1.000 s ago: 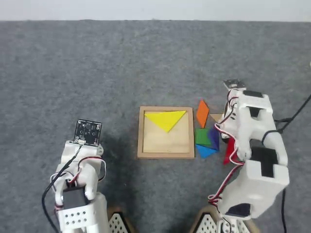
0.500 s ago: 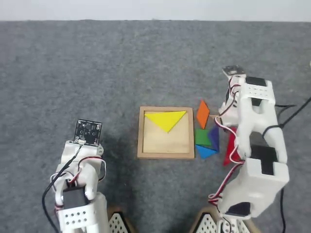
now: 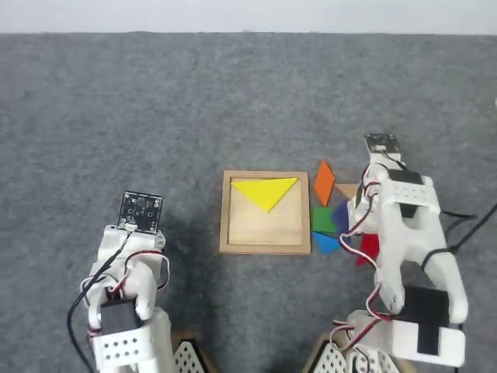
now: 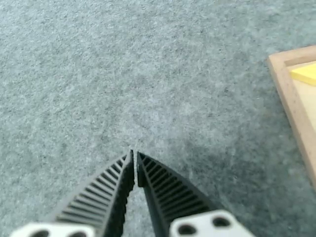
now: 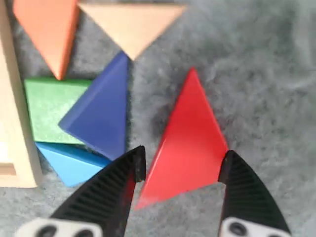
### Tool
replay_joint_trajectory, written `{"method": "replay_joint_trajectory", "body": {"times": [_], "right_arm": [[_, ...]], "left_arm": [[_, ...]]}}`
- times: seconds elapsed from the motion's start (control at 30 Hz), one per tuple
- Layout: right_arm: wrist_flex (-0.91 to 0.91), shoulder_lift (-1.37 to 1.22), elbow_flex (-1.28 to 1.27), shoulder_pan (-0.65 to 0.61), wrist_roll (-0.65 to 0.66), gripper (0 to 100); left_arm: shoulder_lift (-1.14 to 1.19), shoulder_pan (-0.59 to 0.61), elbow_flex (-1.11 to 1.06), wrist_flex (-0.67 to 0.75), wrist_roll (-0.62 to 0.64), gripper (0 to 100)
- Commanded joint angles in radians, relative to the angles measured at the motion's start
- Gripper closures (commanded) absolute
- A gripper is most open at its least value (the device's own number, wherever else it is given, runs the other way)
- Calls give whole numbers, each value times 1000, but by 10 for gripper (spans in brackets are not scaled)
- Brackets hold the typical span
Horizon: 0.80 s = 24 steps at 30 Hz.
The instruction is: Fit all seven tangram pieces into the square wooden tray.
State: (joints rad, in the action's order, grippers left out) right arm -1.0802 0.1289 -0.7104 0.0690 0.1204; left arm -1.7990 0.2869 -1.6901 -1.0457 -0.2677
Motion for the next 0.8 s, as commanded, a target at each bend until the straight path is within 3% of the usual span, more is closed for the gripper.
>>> {"method": "replay_joint_trajectory", "body": {"times": [0.0,0.3,0.77], "right_arm": [[21,44,-2,-7,-34,749],[85,-59,3,18,20,665],[48,-151,20,48,8,666]], "left_arm": [[-12,6,7,-6,-14,988],[-12,8,7,-6,-14,988],[-12,8,7,-6,-14,988]]}}
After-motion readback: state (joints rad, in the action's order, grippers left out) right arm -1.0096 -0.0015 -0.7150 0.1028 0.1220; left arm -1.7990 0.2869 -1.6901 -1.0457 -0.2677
